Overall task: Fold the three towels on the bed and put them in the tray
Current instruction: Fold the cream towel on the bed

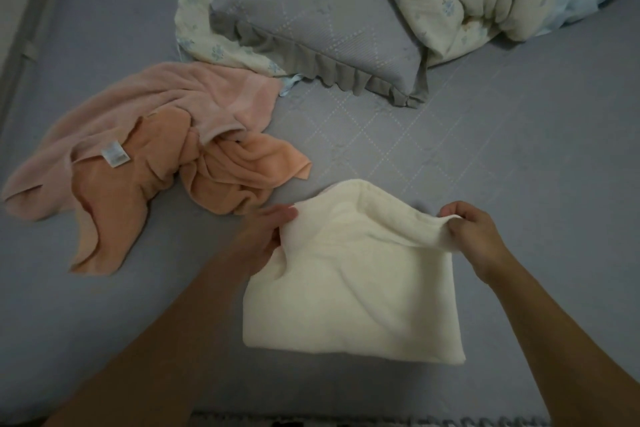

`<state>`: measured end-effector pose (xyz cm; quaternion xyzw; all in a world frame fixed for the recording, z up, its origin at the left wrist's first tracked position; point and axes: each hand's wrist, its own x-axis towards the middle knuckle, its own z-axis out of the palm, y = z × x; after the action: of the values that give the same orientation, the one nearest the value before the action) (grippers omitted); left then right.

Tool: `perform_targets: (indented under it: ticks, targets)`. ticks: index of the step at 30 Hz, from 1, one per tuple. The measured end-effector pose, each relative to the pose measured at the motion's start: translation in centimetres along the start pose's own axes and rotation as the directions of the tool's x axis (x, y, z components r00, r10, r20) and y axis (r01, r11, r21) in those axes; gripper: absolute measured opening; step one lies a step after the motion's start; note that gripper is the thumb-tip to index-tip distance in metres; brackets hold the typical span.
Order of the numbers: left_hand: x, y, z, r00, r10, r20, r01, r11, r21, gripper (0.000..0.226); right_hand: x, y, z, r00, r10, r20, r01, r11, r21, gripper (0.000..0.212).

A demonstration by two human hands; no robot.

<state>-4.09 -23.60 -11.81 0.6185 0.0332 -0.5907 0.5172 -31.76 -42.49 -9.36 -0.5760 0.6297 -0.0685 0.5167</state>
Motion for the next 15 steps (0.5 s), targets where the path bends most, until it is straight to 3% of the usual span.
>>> perform_targets:
  ticks: [3,6,9,13,15]
  targets:
    - [-1.4,1.3,-1.3,0.967,0.228,-0.11,-0.201,0.956,0.212,0.01,-1.0,-1.0,-0.4,0.997,-0.022,0.07,0.025,0.998,-0.049,0.024]
    - [-3.5,4.3,-3.0,0.899,0.41,-0.156,-0.286,0.816,0.502,0.019,-2.3,-3.0,-1.5,0.992,-0.108,0.071,0.117,0.983,-0.139,0.023]
    - [-6.9,9.0,-4.0,0.831,0.546,-0.103,-0.367,0.678,0.636,0.034,-4.2,-6.5,-3.9,0.968,-0.248,-0.02,0.238,0.946,-0.221,0.02]
    - [-12.0,14.0,-3.4,0.681,0.733,0.014,-0.374,0.331,0.866,0.016,-7.3,-11.5,-6.9,0.895,-0.438,-0.082,0.407,0.878,-0.251,0.018]
    - [-14.6,15.7,-3.0,0.599,0.799,0.045,-0.413,0.26,0.872,0.013,-9.2,-13.5,-8.1,0.859,-0.502,-0.097,0.469,0.849,-0.242,0.016]
